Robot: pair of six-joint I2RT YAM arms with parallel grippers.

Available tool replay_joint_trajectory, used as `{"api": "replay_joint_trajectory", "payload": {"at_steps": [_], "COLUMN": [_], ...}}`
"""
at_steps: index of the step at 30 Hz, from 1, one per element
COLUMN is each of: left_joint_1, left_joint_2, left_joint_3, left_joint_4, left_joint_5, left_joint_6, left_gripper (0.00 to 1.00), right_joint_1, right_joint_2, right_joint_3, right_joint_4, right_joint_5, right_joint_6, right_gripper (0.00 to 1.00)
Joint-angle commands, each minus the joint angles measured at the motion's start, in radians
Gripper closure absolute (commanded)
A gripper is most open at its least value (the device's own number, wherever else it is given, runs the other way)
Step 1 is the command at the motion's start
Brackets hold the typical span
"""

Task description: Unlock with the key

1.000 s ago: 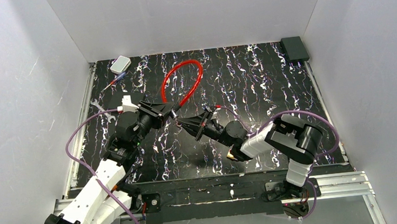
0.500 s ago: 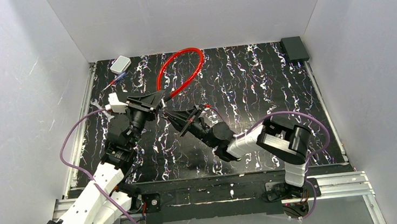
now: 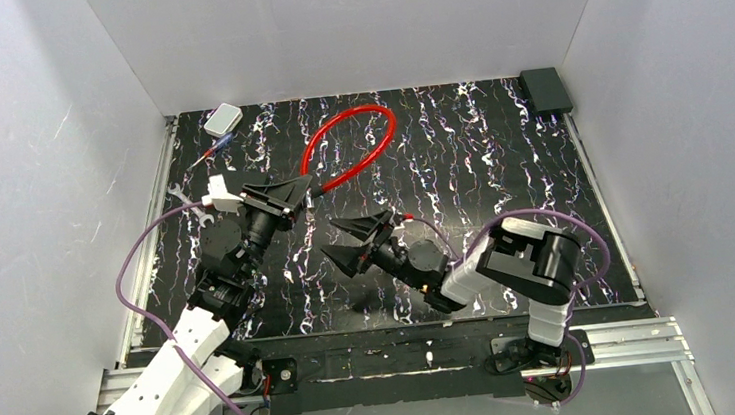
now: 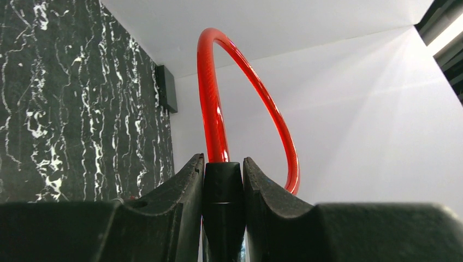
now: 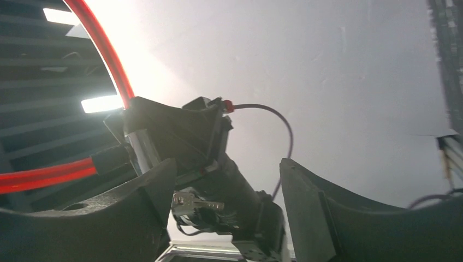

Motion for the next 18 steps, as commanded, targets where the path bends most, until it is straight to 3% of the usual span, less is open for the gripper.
{"api": "replay_joint_trajectory", "payload": {"at_steps": [1,4,7,8,10,13,15,18], "left_joint_1": [-0.001,-0.001,-0.001,-0.001,-0.001,-0.001,-0.001,-0.001], "left_joint_2": [-0.005,-0.003,-0.001,-0.002,-0.003,0.002,0.01,0.015], "left_joint_3": [-0.004,0.003,0.003,0.005,0.006,0.007,0.002,-0.002], "left_joint_4": [0.042,0.004,-0.006,-0.01,-0.018,-0.028,-0.028,-0.028], "left_joint_5": [-0.006,-0.004,0.0,0.007,0.022,0.044,0.086,0.104], "left_joint_6": [0.016,0.036,0.052,0.061,0.069,0.076,0.07,0.06], "left_gripper": [1.0,1.0,1.0,1.0,1.0,1.0,1.0,1.0], "right_joint_1": [-0.003,-0.015,-0.02,-0.021,-0.019,0.013,0.016,0.016], "right_joint_2": [-0.108,-0.198,-0.358,-0.462,-0.645,-0.82,-0.877,-0.927], "right_joint_3": [-0.092,-0.185,-0.242,-0.237,-0.151,0.083,0.169,0.233], "right_joint_4": [0.264,0.214,0.026,-0.109,-0.575,-1.215,-1.392,-1.485], "right_joint_5": [-0.066,-0.079,-0.107,-0.12,-0.122,0.028,0.124,0.219], "right_joint_6": [-0.122,-0.212,-0.346,-0.435,-0.62,-0.931,-1.026,-1.073], "right_gripper": [0.19,0.19,0.21,0.21,0.2,0.19,0.18,0.14]}}
